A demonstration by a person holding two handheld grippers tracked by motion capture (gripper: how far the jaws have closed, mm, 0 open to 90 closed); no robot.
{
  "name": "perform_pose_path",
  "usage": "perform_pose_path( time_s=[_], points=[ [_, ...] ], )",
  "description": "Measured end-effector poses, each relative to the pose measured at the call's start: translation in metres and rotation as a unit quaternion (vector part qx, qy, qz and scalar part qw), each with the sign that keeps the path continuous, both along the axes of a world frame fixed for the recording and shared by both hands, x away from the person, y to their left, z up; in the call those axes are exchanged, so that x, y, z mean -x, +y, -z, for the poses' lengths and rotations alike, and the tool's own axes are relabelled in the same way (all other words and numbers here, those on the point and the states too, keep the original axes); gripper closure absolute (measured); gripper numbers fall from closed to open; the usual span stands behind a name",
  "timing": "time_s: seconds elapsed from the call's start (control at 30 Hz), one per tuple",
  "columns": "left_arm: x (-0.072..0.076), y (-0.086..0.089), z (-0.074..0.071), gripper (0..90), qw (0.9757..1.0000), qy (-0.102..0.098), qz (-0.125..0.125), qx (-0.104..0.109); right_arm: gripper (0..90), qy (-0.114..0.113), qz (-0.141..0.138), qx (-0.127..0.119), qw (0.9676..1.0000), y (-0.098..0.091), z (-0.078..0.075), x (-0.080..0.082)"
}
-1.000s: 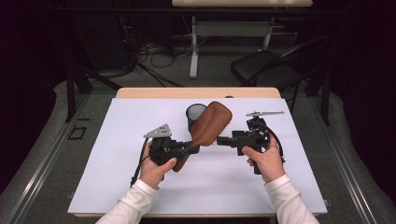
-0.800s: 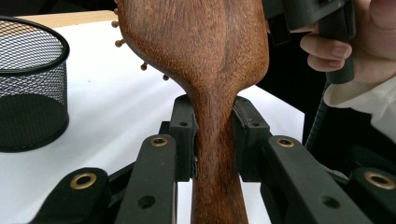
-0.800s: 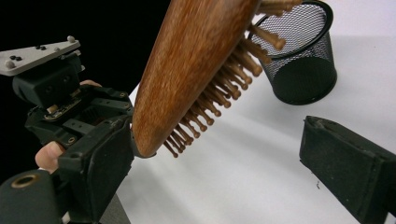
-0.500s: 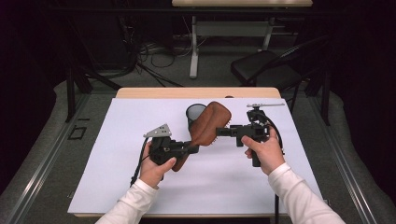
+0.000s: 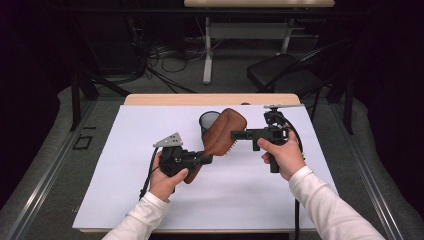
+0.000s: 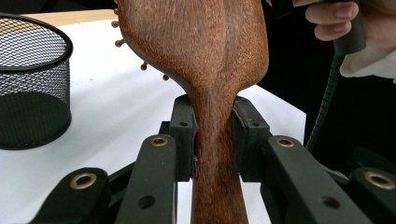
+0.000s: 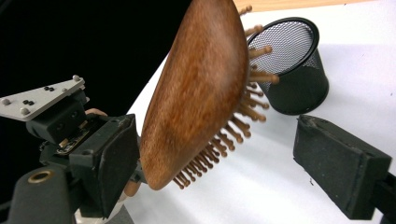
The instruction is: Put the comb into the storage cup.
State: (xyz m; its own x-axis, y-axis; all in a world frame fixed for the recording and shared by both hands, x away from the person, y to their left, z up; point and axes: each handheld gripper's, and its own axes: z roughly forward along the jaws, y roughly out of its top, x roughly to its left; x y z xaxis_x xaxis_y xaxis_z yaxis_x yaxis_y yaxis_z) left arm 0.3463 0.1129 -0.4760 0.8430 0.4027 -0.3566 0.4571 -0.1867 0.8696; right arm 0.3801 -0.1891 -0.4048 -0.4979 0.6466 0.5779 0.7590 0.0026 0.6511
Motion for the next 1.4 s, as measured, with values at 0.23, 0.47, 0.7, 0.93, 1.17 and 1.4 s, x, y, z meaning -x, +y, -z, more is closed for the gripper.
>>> perform_pose_path(
  time_s=[0.23,0.47,0.7,0.93,1.17,1.4],
  points=[
    [0.0,0.0,0.0,73.3,1.0,0.0,0.0,0.001,13.7,0.0,-0.001,0.005,1.0,0.002,-0.003,-0.005],
    [0.0,0.0,0.0,73.3,1.0,0.001,0.0,0.003,13.7,-0.001,-0.002,0.002,1.0,0.004,-0.005,-0.009],
    [0.0,0.0,0.0,73.3,1.0,0.0,0.002,0.001,13.8,0.002,-0.004,-0.001,1.0,0.007,-0.003,-0.013],
    [0.001,-0.002,0.001,73.3,1.0,0.003,0.005,0.0,14.2,0.005,-0.009,-0.011,0.9999,0.008,-0.003,-0.017],
    [0.002,-0.003,0.001,73.3,1.0,0.002,0.007,0.0,14.2,0.013,-0.013,-0.016,0.9997,0.011,0.001,-0.022],
    [0.002,-0.004,0.002,73.2,1.0,0.002,0.009,0.0,14.4,0.019,-0.022,-0.023,0.9993,0.015,0.003,-0.024]
  ],
)
